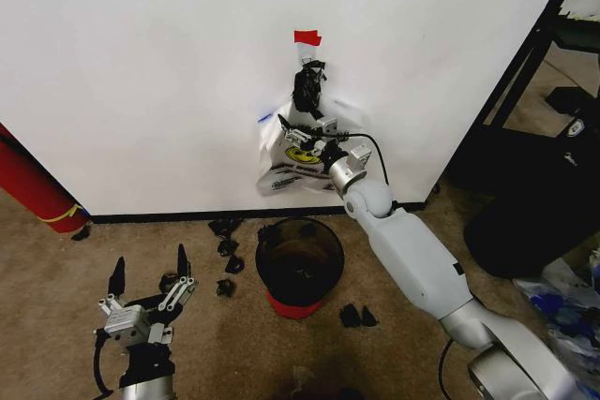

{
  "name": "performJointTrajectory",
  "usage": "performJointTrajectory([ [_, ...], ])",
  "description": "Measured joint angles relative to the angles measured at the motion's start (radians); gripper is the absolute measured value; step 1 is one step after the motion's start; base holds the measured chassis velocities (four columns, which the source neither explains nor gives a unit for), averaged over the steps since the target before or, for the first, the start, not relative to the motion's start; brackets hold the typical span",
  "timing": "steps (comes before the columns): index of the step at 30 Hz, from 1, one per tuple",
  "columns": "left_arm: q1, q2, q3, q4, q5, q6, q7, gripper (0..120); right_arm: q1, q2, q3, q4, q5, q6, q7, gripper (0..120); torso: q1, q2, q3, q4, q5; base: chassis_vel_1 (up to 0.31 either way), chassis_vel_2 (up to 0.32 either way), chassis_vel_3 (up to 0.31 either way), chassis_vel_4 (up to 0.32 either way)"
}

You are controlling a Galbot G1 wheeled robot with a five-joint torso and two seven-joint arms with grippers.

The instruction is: Pick up the garbage bag from the wall and place it over the trash bin.

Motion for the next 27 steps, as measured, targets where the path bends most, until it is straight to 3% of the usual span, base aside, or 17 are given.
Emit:
performJointTrajectory([
  [6, 0.002, 0.0, 0.0, 0.0, 0.0, -0.001, 0.0, 100, -0.048, -0.02, 0.014, 0.041, -0.002, -0.006, -0.007, 55, 0.0, 0.0, 0.0, 0.0, 0.0001, 0.0, 0.0, 0.0, 0.0],
  [12, -0.006, 0.004, 0.015, 0.01, 0.001, 0.0, 0.0, 100, -0.083, -0.034, 0.045, 0.064, 0.0, -0.01, 0.007, 54, 0.0, 0.0, 0.0, 0.0, 0.0001, 0.0, 0.0, 0.0, 0.0],
  [19, -0.011, 0.008, 0.023, 0.013, 0.005, 0.004, 0.001, 100, -0.064, -0.021, 0.051, 0.042, 0.002, -0.015, 0.025, 64, 0.0, 0.0, 0.0, 0.0, 0.0001, 0.0, 0.0, 0.0, 0.0],
  [27, -0.018, 0.014, 0.022, 0.02, 0.003, 0.007, 0.001, 100, -0.034, -0.008, 0.045, 0.021, 0.005, -0.015, 0.024, 90, 0.0, 0.0, 0.0, 0.0001, 0.0, 0.0, 0.0, 0.0, 0.0],
])
